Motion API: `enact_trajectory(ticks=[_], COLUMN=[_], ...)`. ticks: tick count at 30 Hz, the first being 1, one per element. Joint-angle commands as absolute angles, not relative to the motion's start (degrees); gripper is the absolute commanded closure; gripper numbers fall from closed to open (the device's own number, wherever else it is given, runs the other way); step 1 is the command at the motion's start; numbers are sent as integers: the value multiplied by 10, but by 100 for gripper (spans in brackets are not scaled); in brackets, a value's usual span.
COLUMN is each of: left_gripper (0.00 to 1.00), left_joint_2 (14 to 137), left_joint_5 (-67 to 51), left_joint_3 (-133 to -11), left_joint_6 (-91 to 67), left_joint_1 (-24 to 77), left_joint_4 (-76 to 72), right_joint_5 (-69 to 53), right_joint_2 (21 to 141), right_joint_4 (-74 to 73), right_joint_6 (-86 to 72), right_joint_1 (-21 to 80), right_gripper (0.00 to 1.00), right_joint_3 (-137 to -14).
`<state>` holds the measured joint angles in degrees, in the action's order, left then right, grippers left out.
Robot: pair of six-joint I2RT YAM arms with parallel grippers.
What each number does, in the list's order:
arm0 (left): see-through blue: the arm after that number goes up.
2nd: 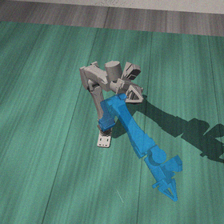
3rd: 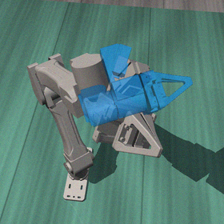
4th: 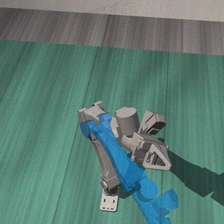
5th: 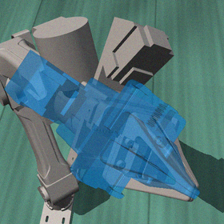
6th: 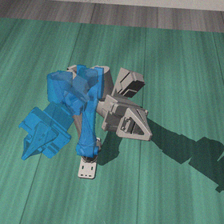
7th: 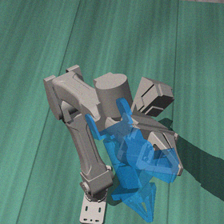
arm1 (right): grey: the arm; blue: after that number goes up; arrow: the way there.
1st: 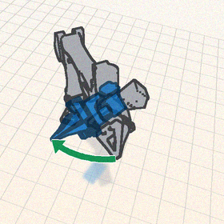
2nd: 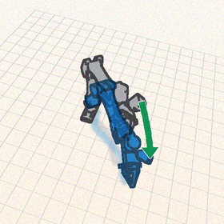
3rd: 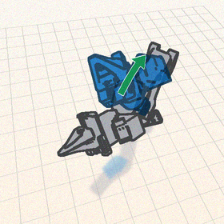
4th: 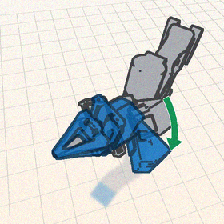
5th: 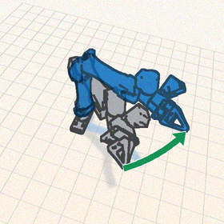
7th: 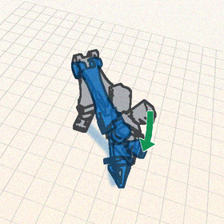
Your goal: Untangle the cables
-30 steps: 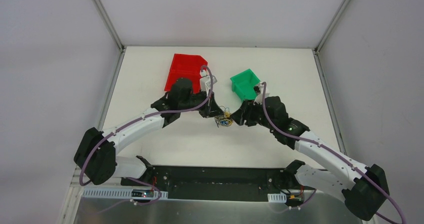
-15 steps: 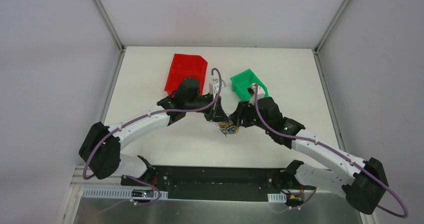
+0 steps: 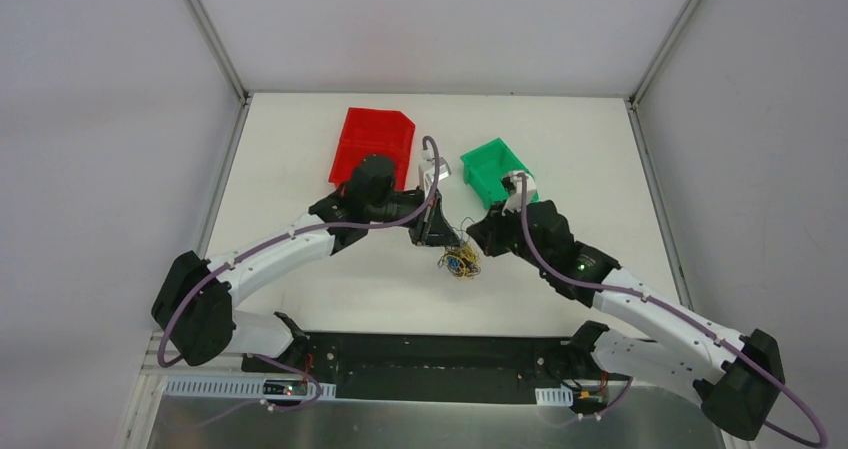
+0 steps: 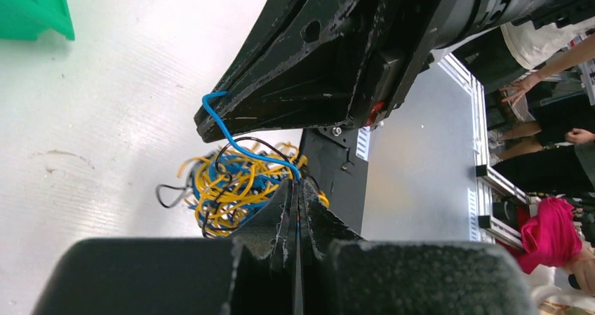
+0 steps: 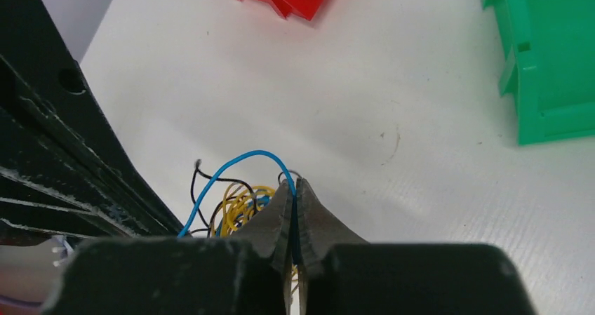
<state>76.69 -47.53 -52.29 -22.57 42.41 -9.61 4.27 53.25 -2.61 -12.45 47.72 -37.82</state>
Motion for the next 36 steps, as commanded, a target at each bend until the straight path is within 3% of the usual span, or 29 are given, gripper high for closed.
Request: enact_trajectory(ticks=[1, 2, 5, 10, 16, 19, 26, 28, 29, 36], left_gripper=[99, 96, 74, 76, 48, 44, 36, 14, 9, 11], left_joint_2=[725, 722, 709, 679, 678, 718, 855, 880, 888, 941], left_joint_5=[-463, -457, -430, -368, -213, -163, -176, -209, -215, -225], left_joint_3=[-516, -514, -504, -487, -494, -504, -554, -561, -560, -568], left_joint_6=[-215, -214, -209, -198, -174, -185, -213, -219, -221, -219], left_joint_1=[428, 428, 428, 427, 428, 428, 427, 428, 427, 428], left_joint_4=[-138, -137, -137, -127, -47, -33, -37, -48, -56, -83], right_joint_5=[72, 85, 135, 152, 157, 150, 155, 160, 164, 186], right_joint_2=[491, 487, 476, 451, 452, 449, 425, 422, 421, 425], right_joint_4=[14, 13, 6, 10, 7, 7, 5, 3, 3, 3], right_joint_6=[-127, -130, -138, -143, -146, -146, -151, -154, -154, -164], right_joint_1=[480, 480, 481, 480, 479, 480, 479, 480, 480, 479], right_gripper=[100, 100, 100, 100, 100, 100, 100, 100, 100, 100], right_joint_3=[-368, -366, -363, -351, -353, -354, -348, -347, -347, -347])
